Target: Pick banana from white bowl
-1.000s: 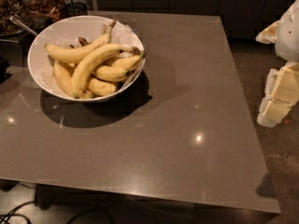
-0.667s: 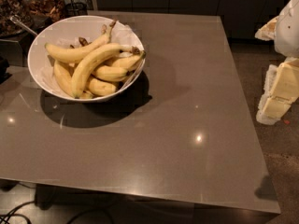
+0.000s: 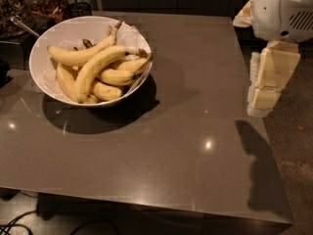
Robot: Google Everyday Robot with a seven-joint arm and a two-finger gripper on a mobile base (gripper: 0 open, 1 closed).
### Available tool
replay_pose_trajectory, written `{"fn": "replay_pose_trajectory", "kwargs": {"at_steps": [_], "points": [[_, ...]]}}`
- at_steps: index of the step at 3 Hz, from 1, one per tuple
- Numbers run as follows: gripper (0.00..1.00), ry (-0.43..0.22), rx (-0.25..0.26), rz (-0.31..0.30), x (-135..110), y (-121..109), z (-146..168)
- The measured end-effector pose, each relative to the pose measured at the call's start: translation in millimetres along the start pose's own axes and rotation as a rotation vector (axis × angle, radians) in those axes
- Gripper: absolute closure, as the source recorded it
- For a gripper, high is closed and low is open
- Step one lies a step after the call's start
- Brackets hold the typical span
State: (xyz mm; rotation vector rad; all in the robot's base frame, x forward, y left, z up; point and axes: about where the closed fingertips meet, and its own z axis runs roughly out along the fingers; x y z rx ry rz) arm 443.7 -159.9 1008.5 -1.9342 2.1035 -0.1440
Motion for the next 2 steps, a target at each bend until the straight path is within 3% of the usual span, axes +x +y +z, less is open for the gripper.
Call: {"fn": "replay_pose_trajectory", "kwargs": {"at_steps": [1,2], "points": [[0.00,-0.013,-0.022,-0.094,-27.0,-5.2,5.0],[0.00,-0.026,0.004,-0.095,-31.4,-10.4,3.3]]}}
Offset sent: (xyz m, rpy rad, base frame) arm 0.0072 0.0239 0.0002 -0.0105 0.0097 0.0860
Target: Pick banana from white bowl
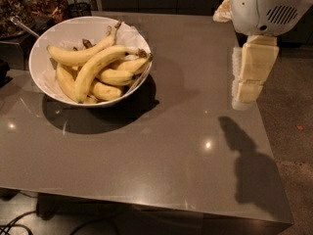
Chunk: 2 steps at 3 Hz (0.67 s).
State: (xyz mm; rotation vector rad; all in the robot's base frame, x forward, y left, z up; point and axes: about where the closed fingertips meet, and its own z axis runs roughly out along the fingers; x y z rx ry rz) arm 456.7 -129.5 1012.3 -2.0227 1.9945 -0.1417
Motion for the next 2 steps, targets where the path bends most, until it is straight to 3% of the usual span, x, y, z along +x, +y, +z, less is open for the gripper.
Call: {"fn": "replay_pose_trajectory", "kwargs": {"at_steps": [1,2], "points": [[0.00,-0.030,0.038,-0.062,-27,-7,-3],[0.00,-0.020,0.043,-0.153,-63,-17,-3]]}}
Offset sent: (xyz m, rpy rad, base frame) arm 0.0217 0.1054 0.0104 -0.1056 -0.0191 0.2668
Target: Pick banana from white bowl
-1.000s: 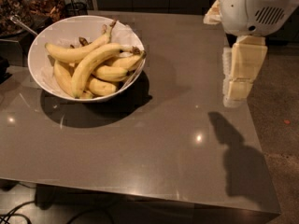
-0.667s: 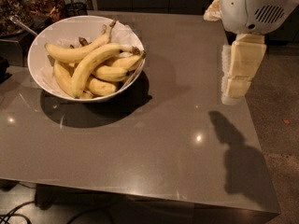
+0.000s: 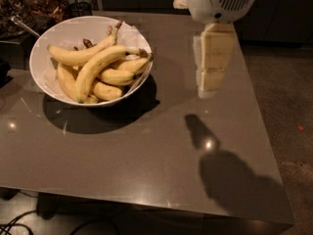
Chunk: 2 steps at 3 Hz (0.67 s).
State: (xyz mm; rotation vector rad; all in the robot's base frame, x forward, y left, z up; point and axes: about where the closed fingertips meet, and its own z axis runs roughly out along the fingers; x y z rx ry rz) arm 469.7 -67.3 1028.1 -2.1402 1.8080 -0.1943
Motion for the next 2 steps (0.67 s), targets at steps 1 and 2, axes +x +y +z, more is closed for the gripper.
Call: {"fn": "replay_pose_trajectory", "kwargs": {"at_steps": [1,2], "points": [[0.00,0.037,-0.015,-0.087,-33,-19,12],[0.00,0.035,-0.007,-0.119,-50,-37,19]]}}
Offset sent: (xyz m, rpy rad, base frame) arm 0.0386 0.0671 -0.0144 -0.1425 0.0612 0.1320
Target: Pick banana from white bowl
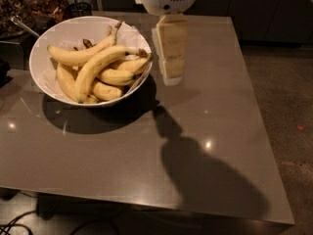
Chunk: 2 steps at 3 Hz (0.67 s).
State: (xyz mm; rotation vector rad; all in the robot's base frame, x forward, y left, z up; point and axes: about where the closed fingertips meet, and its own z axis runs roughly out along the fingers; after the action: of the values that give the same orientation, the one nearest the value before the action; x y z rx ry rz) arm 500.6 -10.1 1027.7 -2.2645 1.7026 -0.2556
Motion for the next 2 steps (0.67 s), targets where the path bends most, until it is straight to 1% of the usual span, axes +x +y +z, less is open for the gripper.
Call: {"fn": "replay_pose_trajectory", "kwargs": {"at_steps": [1,2], "points": [[0.00,-0.027,0.034,0.007,-4,-2,-4],[0.00,-0.070,0.045,-0.016,-26,-20,-4]]}}
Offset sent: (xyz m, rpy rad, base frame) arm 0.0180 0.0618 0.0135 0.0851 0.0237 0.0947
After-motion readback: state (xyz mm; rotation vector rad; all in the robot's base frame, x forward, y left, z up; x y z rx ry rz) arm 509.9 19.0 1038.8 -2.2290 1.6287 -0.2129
